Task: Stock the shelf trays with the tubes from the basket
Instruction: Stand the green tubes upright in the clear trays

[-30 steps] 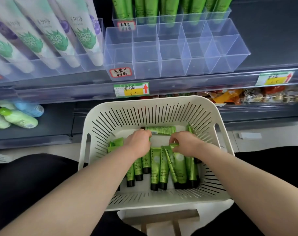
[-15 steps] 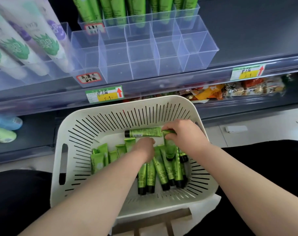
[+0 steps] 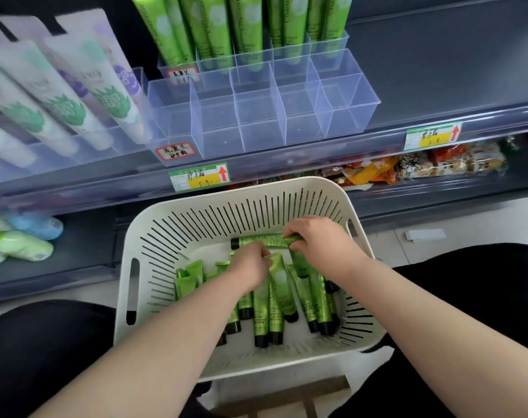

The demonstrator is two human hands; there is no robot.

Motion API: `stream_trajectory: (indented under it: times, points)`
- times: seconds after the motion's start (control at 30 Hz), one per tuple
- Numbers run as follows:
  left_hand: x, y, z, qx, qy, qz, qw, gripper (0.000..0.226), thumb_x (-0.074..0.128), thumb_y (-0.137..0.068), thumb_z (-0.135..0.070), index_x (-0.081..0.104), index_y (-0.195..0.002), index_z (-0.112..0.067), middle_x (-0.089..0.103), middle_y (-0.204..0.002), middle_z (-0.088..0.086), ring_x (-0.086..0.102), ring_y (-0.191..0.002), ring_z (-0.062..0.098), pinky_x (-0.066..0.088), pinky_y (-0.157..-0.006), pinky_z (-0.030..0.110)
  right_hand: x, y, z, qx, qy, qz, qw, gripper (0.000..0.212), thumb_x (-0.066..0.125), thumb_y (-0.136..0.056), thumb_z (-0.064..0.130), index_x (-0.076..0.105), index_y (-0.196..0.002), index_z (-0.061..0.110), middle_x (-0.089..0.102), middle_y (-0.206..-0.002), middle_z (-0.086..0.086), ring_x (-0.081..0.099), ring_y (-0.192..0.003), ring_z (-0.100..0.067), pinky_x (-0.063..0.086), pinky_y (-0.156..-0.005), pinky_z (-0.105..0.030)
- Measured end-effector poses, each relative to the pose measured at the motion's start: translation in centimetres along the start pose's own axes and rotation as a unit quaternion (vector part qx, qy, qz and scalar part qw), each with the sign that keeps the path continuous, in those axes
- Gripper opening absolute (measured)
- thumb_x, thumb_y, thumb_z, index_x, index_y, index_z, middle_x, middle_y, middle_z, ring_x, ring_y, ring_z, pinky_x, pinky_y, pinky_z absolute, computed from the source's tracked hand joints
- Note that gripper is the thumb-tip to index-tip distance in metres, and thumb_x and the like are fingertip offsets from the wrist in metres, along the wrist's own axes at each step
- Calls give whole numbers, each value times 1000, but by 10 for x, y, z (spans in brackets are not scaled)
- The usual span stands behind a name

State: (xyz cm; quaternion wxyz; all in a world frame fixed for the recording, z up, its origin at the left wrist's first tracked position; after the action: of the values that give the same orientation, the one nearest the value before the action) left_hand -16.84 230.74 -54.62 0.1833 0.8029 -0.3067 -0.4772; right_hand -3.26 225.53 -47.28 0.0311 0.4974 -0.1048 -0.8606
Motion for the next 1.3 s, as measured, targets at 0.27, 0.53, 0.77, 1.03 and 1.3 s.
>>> stream_trajectory:
  times: [0.27, 0.53, 0.77, 1.03, 1.3]
  points:
    - [-59, 55, -27, 166, -44, -149, 974, 19, 54, -94, -11, 66, -106, -21, 69, -99, 2, 61, -91, 21, 44, -73, 29, -32, 17, 31, -50, 17, -129, 990, 18, 63, -85, 11, 69, -101, 17, 59, -96, -3, 58, -89, -26, 48, -71, -37]
    - [-138, 104, -75, 231, 20, -293, 928, 16, 50, -97, -17, 61, -106, -23, 66, -91, -1, 60, -85, 23, 49, -75, 36, -108, 41, 61, -63, 73, -253, 963, 17, 59, -89, 23, 68, -102, 28, 64, -96, 3, 61, -87, -23, 48, -68, -34]
    - [-204, 137, -134, 261, 112, -369, 885, 20, 46, -100, -17, 61, -112, -21, 60, -86, -5, 62, -80, 25, 54, -77, 42, -191, 48, 72, -78, 34, -381, 921, 22, 54, -94, 12, 66, -110, 19, 60, -102, -4, 54, -100, -27, 50, -73, -43]
    - [-232, 120, -201, 298, 149, -403, 852, 23, 50, -98, -16, 63, -116, -19, 65, -96, 2, 67, -81, 21, 55, -79, 40, -251, 26, 55, -54, 42, -444, 893, 27, 53, -94, 5, 66, -112, 20, 58, -103, -5, 52, -100, -26, 50, -72, -41]
    - [-239, 60, -264, 292, 117, -404, 859, 22, 50, -99, -16, 64, -115, -20, 65, -92, 3, 55, -71, 18, 40, -65, 26, -279, -12, 26, -57, 12, -424, 904, 24, 51, -94, 14, 65, -112, 22, 58, -102, -2, 54, -100, -24, 48, -78, -37]
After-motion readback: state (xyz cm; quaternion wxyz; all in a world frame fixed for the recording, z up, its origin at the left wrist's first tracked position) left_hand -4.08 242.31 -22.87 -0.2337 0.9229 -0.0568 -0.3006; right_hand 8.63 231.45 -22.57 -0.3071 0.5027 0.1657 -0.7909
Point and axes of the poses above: each hand's wrist, its own y-axis away from the middle knuckle, its own x-axis out of the palm, z = x × y, the point moved 3 cm from there along -y, towards the middle knuckle
